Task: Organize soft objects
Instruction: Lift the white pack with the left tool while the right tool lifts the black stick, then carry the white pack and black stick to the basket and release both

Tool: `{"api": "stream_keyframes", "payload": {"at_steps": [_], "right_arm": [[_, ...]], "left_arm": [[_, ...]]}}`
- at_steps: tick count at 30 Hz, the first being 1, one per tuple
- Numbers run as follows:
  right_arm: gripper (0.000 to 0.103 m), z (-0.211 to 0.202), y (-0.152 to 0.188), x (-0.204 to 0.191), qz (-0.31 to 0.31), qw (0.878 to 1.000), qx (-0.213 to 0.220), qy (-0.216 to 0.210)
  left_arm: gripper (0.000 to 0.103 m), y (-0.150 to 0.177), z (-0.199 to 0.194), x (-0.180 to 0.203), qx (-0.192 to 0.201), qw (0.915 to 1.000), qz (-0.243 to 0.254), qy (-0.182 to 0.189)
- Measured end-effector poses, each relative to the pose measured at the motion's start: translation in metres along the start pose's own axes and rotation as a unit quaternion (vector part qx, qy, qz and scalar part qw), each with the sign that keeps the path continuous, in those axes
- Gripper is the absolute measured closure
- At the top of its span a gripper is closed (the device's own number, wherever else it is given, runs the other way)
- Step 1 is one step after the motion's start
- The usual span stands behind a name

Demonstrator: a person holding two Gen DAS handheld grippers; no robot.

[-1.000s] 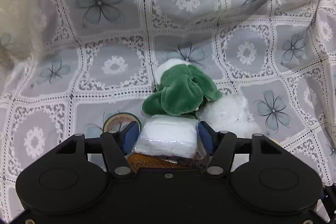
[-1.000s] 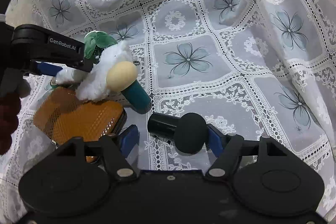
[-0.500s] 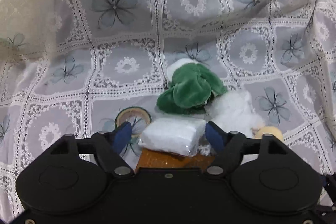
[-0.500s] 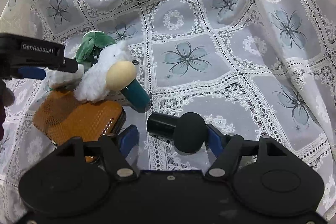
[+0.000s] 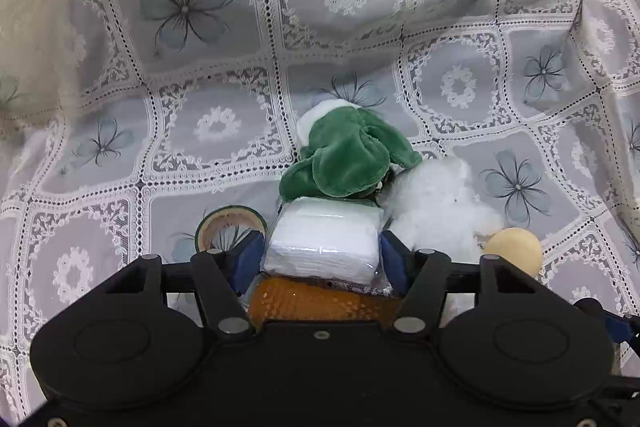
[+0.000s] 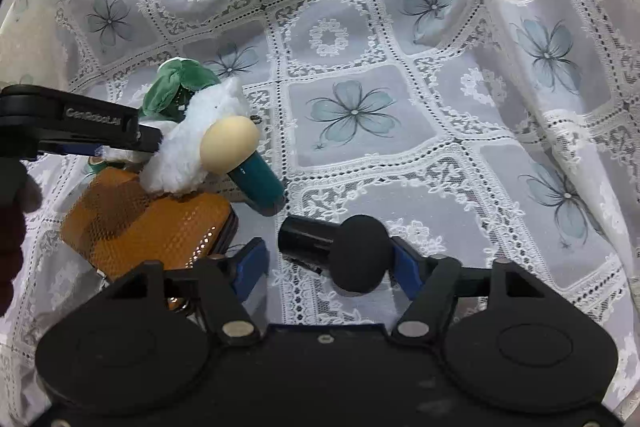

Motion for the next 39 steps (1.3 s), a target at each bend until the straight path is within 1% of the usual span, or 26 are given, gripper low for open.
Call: {"api": "stream_keyframes", "payload": {"at_steps": [1,2,8,13,19,23,28,35,39], "right_arm": [[0.045,-0.001,0.000,0.001,0.001,1.000,0.001,0.004],[0.045,-0.002,-0.001,0.002,0.003,1.000,0.001,0.009],[0.046,-0.008,-0.001,0.004,0.007,1.000,-0.002,0.005],[0.046,-0.027,-0.006,-0.004,0.002,1.000,0.008,0.000],[0.046,-0.063,-0.006,-0.019,-0.001,1.000,0.019,-0.019],[0.046,-0.093,0.005,-0.030,-0.005,0.999,0.019,-0.037],[0.046,-0.130,0.025,-0.041,-0.001,0.998,0.021,-0.055],[0.046,-0.184,0.059,-0.051,-0.012,0.997,0.032,-0.076],[0.046,-0.211,0.078,-0.058,-0.026,0.995,0.039,-0.088]], "left_arm": [[0.045,0.000,-0.001,-0.001,0.002,1.0000,-0.002,-0.002],[0.045,-0.001,-0.003,-0.003,0.004,1.0000,-0.005,-0.003],[0.045,-0.001,-0.028,-0.015,0.021,0.9993,-0.032,-0.005],[0.045,0.005,-0.062,-0.028,0.033,0.9979,-0.055,-0.010],[0.044,0.025,-0.119,-0.043,0.043,0.9950,-0.088,-0.017],[0.044,0.047,-0.155,-0.050,0.046,0.9935,-0.098,-0.033],[0.044,0.081,-0.193,-0.052,0.046,0.9920,-0.112,-0.038],[0.044,0.131,-0.227,-0.040,0.029,0.9901,-0.135,-0.024],[0.044,0.157,-0.241,-0.031,0.024,0.9899,-0.137,-0.026]]}}
Point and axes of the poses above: each gripper's, at about its wrist camera, not at the fingertips, and z roughly the way its jaws point, x to its right, y to its underside, the point moved 10 cm from there along z, roughly the way its jaws point, and after that the axes turned 12 degrees about -y, right-handed, at the moved point
